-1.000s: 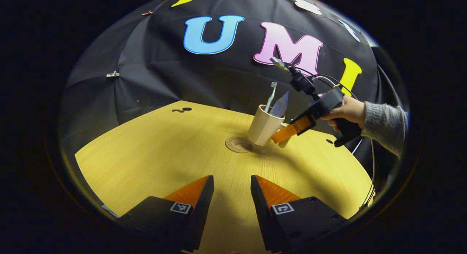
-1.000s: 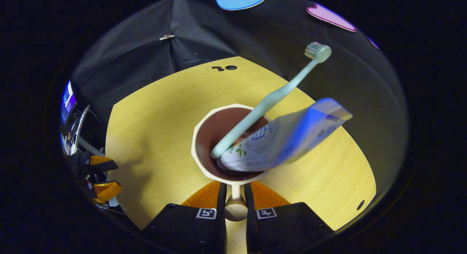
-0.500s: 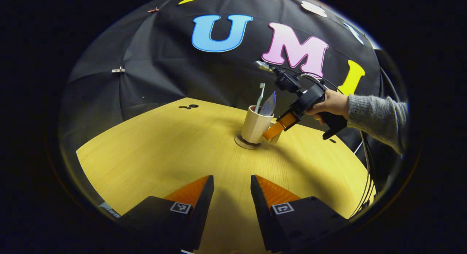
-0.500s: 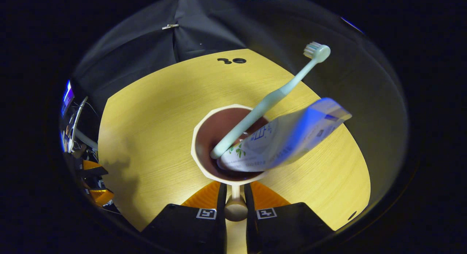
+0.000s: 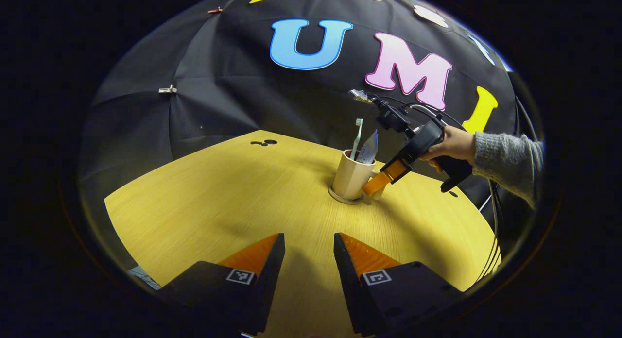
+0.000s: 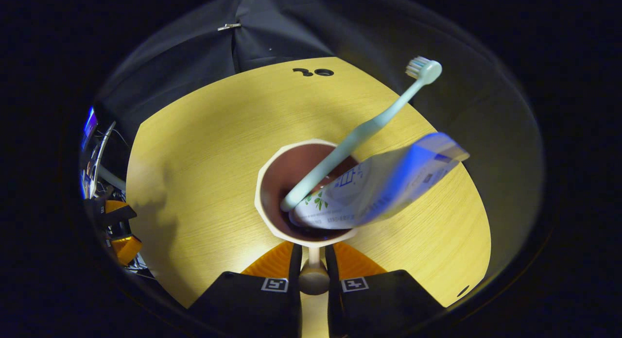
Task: Put the toothbrush and toothpaste on the desktop into the cup, then pick up the cup and place it on the coaster on the desktop.
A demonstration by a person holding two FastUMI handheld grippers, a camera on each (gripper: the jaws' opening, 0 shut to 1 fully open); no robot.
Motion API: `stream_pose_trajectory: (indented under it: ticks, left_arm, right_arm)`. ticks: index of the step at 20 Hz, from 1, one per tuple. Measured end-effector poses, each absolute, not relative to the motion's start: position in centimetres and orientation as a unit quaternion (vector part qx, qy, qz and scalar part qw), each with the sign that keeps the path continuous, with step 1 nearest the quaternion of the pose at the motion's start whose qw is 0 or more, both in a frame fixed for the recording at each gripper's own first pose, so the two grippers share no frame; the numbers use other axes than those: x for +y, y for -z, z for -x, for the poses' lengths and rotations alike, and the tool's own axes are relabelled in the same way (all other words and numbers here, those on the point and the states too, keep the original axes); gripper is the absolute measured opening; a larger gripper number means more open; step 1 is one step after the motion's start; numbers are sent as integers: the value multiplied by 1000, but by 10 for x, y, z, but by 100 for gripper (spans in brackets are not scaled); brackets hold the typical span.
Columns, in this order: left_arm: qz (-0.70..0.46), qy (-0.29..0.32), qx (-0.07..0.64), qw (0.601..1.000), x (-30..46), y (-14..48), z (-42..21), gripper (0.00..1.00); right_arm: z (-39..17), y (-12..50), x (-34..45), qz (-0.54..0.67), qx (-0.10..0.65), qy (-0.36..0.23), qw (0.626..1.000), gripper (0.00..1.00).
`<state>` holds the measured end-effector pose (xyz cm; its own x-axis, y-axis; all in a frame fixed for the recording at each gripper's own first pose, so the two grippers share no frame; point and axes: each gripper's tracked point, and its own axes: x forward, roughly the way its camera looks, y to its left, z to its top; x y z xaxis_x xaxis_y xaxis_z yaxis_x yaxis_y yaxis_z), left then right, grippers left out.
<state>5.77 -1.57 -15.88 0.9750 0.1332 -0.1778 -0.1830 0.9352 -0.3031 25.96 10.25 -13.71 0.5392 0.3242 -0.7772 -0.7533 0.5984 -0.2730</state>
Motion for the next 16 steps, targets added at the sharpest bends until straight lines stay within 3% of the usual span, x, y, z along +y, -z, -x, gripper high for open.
stream_pose_trajectory:
  ticks: [1,2,4,5,6,7,9,12,14,16]
  left_arm:
    - [160,-81,77,981,-15,158,-57,66]
    - [159,-81,76,981,-14,157,-57,66]
    - [158,-82,74,981,-12,154,-58,66]
    - [157,-83,74,981,-11,154,-58,66]
    - [155,-83,74,982,-9,153,-58,66]
    - [154,-84,74,982,-9,153,-57,66]
    - [153,-84,75,982,-9,152,-57,66]
    - [150,-85,74,982,-7,147,-56,66]
    - [145,-85,73,983,-7,143,-55,66]
    - [138,-86,74,984,-7,140,-54,66]
  right_arm:
    - [-259,138,103,301,356,-325,823,19]
    - [-258,139,102,294,362,-322,824,25]
    - [-256,139,103,286,367,-319,825,28]
    - [-257,137,102,288,365,-318,826,23]
    - [-258,137,101,291,361,-317,827,30]
    - [-258,135,101,291,358,-317,829,27]
    - [-256,132,101,288,358,-315,831,31]
    - [-253,127,97,285,357,-309,834,51]
    - [-253,124,94,284,354,-303,838,70]
    - [-249,119,91,279,349,-300,842,98]
